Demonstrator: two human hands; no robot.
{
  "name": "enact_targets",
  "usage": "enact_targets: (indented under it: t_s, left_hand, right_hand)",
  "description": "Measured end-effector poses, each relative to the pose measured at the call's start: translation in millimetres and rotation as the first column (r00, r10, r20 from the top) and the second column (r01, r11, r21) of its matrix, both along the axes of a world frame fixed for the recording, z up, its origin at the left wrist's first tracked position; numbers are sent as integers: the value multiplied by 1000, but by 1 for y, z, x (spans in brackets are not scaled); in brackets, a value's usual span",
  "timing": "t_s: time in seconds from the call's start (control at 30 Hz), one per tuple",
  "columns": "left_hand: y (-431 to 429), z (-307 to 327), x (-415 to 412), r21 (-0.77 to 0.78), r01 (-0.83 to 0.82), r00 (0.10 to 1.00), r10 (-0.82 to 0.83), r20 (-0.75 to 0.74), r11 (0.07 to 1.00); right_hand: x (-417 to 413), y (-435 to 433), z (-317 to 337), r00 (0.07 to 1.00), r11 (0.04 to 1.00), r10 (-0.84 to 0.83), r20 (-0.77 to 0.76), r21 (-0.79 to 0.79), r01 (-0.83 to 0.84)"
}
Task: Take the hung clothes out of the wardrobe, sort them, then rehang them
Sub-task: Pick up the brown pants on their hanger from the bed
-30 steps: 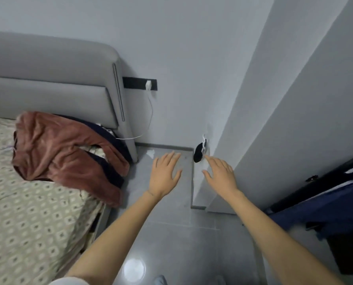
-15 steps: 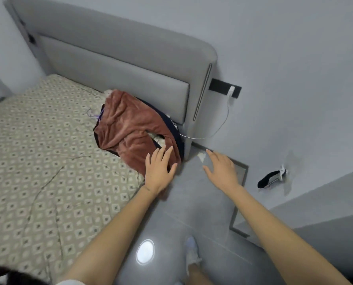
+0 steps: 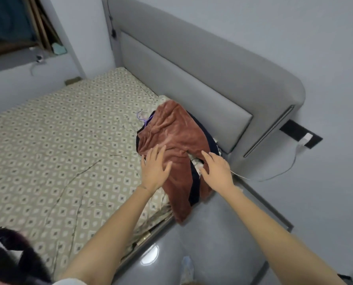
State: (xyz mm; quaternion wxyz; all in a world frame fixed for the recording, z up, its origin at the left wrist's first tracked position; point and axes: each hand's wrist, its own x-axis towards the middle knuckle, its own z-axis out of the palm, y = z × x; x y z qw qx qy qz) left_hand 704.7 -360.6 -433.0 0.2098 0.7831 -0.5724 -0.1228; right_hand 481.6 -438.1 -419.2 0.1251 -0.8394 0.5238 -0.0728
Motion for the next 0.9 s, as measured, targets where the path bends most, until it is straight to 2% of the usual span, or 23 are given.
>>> enact_targets:
  t_s: [0.1, 0.27, 0.43, 0.67, 0.9]
  left_hand:
    - [-26, -1, 18, -28, -85, 996, 86, 6, 996]
    - [-57, -9, 49, -2, -176, 984, 176, -24, 984]
    - [-84, -28, 88, 38, -262, 964, 263, -46, 964]
    - [-136, -62, 154, 115, -300, 949, 309, -67, 947]
    - [-193, -99, 217, 209, -320, 922, 355, -155, 924]
  right_hand:
    - [25, -43, 3, 998, 998, 69, -13, 6, -69]
    - [64, -99, 3, 986, 986, 168, -4, -5, -168]
    - [108, -143, -8, 970, 972, 235, -61, 25, -234]
    - [183, -201, -30, 952, 959, 284, -117, 56, -279]
    - [252, -258, -62, 950, 956, 281, -135, 125, -265]
